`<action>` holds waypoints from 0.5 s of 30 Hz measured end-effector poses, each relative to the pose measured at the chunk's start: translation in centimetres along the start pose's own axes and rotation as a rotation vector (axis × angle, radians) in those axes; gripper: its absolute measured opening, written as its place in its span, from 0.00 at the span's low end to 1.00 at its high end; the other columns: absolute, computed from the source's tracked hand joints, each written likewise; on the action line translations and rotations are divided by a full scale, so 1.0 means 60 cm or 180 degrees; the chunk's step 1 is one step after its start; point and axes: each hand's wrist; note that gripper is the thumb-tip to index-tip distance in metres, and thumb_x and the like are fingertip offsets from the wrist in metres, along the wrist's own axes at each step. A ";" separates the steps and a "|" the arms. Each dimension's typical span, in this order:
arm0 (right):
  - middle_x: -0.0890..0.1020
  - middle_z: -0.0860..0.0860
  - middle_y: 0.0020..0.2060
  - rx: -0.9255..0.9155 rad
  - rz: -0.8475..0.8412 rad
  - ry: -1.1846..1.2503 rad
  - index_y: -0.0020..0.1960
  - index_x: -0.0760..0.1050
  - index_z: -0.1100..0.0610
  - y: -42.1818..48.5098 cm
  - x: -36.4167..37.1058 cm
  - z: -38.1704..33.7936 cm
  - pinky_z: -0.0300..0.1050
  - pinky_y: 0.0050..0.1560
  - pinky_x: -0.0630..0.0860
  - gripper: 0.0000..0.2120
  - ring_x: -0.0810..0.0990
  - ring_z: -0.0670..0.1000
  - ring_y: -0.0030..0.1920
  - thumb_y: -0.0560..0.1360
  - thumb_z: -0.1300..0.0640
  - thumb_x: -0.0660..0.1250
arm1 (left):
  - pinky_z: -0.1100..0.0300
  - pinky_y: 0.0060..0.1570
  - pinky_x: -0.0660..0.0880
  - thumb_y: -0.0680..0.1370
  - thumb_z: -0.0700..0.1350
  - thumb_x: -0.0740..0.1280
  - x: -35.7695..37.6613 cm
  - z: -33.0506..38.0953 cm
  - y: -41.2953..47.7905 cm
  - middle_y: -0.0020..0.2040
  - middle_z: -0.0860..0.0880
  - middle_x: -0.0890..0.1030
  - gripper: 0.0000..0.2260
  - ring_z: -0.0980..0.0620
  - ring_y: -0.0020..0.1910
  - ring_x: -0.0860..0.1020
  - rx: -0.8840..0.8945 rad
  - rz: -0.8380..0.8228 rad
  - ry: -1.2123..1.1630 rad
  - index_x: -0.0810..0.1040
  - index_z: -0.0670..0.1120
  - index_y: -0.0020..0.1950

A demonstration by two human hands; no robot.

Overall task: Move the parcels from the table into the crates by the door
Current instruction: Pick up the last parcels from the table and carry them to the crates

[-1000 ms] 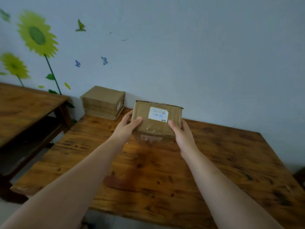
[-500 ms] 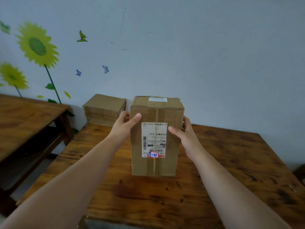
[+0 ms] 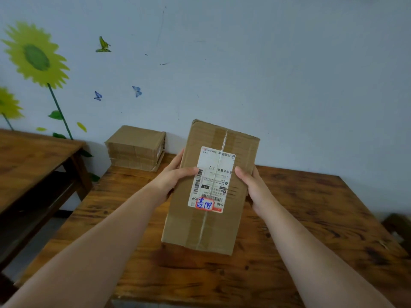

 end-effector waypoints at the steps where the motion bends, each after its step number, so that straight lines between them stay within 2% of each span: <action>1: 0.83 0.40 0.52 0.0018 -0.0014 -0.0030 0.65 0.69 0.41 0.000 0.000 -0.001 0.42 0.47 0.74 0.30 0.82 0.41 0.50 0.65 0.41 0.71 | 0.55 0.41 0.79 0.63 0.51 0.76 -0.002 -0.003 0.002 0.51 0.52 0.84 0.37 0.49 0.48 0.83 -0.0010 -0.0007 0.0034 0.65 0.63 0.69; 6: 0.82 0.41 0.54 0.0161 -0.0151 -0.0162 0.68 0.67 0.43 -0.004 -0.005 0.008 0.43 0.51 0.74 0.35 0.81 0.43 0.53 0.63 0.41 0.75 | 0.53 0.40 0.80 0.68 0.51 0.74 -0.002 -0.015 0.014 0.50 0.48 0.84 0.31 0.46 0.46 0.83 -0.0099 0.0282 -0.0200 0.68 0.58 0.69; 9: 0.82 0.41 0.54 0.0369 -0.0142 -0.0161 0.69 0.65 0.43 -0.016 -0.008 0.028 0.45 0.52 0.74 0.38 0.80 0.45 0.54 0.61 0.43 0.75 | 0.45 0.50 0.79 0.69 0.52 0.74 0.005 -0.020 0.023 0.53 0.47 0.83 0.30 0.44 0.49 0.83 -0.0186 0.0402 -0.0320 0.68 0.57 0.69; 11: 0.83 0.43 0.54 0.0400 -0.0021 -0.0129 0.69 0.66 0.43 -0.022 -0.017 0.040 0.47 0.53 0.74 0.38 0.81 0.47 0.54 0.62 0.45 0.74 | 0.41 0.55 0.76 0.67 0.54 0.74 0.012 -0.023 0.027 0.56 0.46 0.82 0.34 0.43 0.52 0.81 -0.0245 0.0331 -0.0272 0.66 0.57 0.71; 15: 0.85 0.47 0.51 0.0377 0.0556 0.0231 0.67 0.69 0.46 -0.027 -0.055 0.045 0.52 0.51 0.77 0.31 0.84 0.51 0.50 0.66 0.53 0.74 | 0.43 0.60 0.71 0.58 0.57 0.77 0.040 -0.031 0.032 0.60 0.48 0.76 0.49 0.45 0.57 0.76 -0.0416 0.0005 0.0215 0.57 0.58 0.74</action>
Point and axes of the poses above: each hand's wrist, its own y-axis towards the middle knuckle, its own x-axis out of the palm, z = x × y
